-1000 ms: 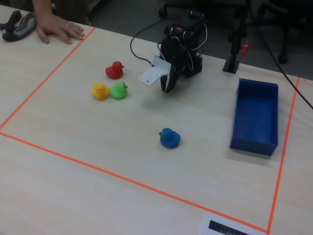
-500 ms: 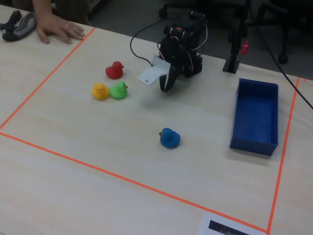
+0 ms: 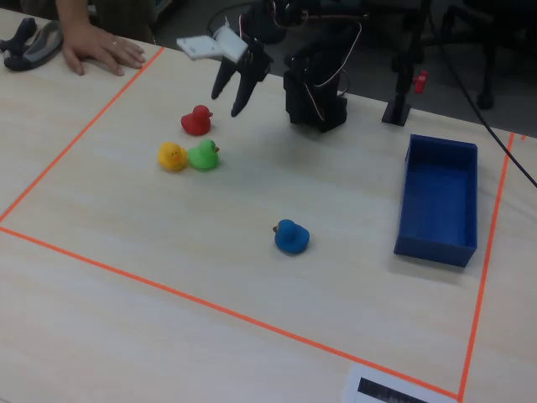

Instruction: Grasp red duck and put it into box.

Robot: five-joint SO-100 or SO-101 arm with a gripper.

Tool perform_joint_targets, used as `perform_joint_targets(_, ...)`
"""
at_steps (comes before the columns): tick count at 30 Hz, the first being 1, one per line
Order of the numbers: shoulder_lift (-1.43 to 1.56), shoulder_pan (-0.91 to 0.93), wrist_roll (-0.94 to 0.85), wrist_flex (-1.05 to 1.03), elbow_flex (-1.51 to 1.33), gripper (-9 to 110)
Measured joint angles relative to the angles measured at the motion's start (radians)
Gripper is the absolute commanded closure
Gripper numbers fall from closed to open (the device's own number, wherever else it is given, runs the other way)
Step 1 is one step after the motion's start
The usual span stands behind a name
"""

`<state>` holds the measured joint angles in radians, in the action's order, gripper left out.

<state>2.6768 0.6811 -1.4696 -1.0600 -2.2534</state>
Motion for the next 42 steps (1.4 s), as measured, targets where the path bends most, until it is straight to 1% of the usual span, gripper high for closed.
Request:
perform_joint_targets(3,-0.11,0.057,-0.031,-0.005,0.146,67)
perform_joint_targets(5,-0.172,0.1,-0.061,0.005,0.186,67)
perform_joint_targets(9,-0.265,0.186,-0.117,0.071,0.192,67)
perform_joint_targets(18,-0.417,0.342,-0.238,0.106,0.192,67)
perform_joint_targets(24,-0.494,0.426,-0.313,0.181,0.192,67)
perform_joint_targets(32,-0.502,0.509,-0.41,0.327,0.037,68)
perform_joint_targets(37,-0.502,0.52,-0.416,0.322,-0.005,68)
perform_joint_targets(42,-0.502,0.522,-0.416,0.408,-0.129,67)
